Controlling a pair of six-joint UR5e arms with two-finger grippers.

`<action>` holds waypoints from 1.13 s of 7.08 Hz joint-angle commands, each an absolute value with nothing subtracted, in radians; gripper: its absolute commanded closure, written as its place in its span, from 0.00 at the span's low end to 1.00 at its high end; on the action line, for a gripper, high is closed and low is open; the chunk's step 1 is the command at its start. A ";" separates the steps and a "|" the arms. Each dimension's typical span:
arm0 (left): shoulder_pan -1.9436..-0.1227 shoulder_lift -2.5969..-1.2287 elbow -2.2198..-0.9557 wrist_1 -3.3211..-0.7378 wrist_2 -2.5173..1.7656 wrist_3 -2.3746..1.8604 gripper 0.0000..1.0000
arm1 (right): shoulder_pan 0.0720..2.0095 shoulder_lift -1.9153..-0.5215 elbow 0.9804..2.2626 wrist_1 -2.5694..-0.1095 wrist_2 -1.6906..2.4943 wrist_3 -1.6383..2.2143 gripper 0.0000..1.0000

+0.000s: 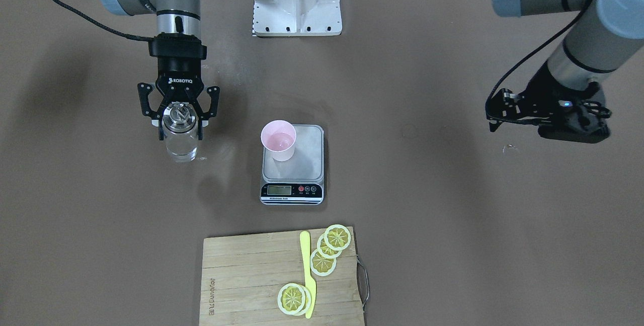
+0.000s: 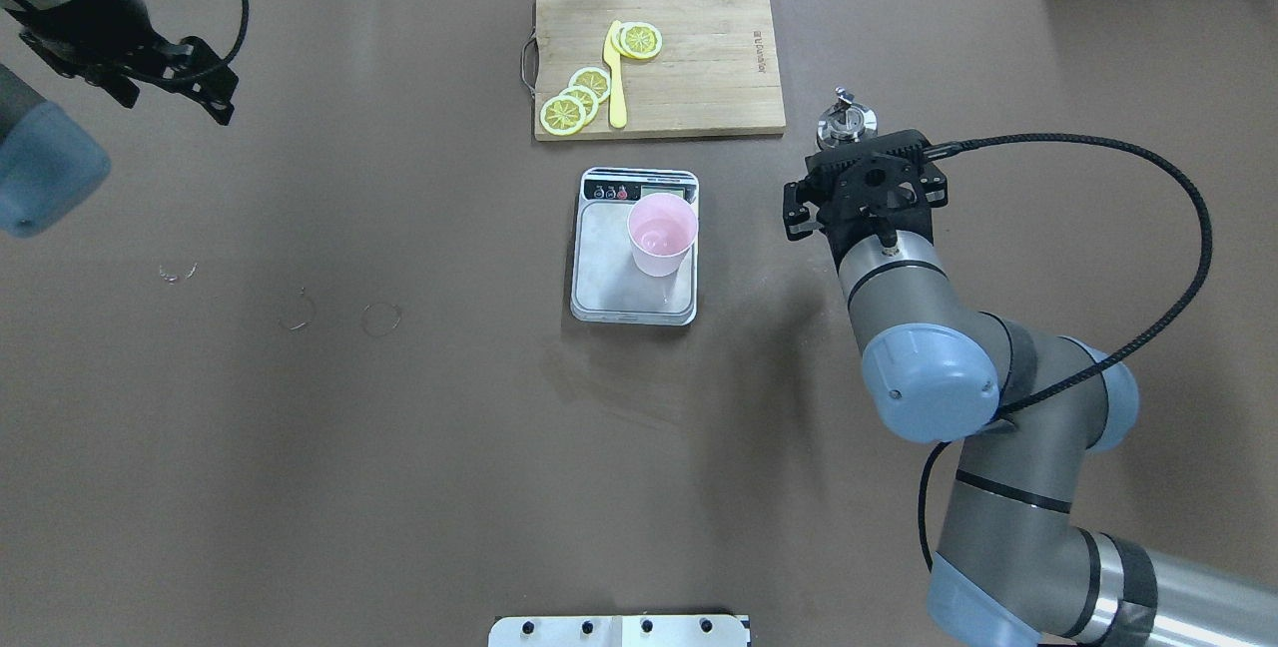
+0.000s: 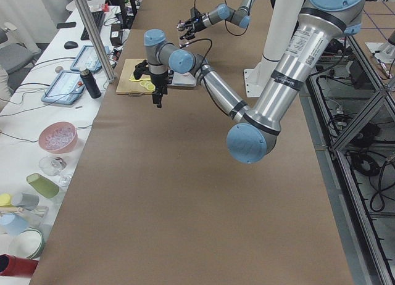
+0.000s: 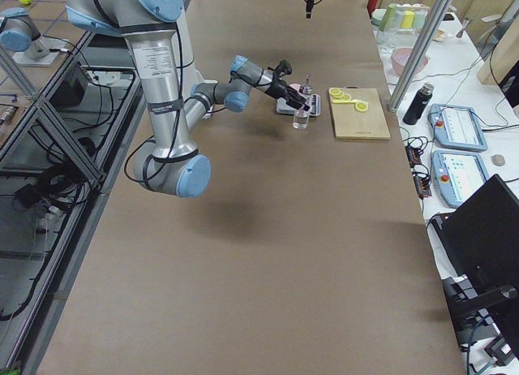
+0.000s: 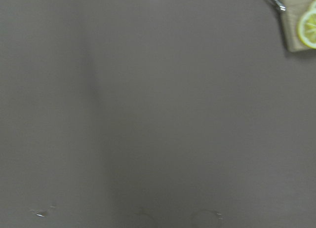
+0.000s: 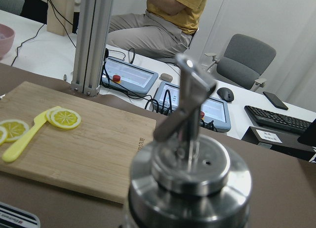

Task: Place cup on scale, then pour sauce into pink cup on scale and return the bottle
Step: 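Carry glass bottle over pink cup with right gripper and tilt it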

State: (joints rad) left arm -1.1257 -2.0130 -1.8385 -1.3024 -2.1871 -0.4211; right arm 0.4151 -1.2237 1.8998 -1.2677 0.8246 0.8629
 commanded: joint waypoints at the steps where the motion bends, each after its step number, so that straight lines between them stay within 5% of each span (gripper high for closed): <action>1: -1.254 -1.942 -1.839 -1.302 -2.189 -0.238 0.02 | 0.433 -1.114 1.884 -1.475 0.809 0.654 1.00; 8: -1.549 -1.700 -1.767 -1.308 -2.286 0.127 0.02 | 0.310 -1.086 1.855 -1.776 0.598 0.330 1.00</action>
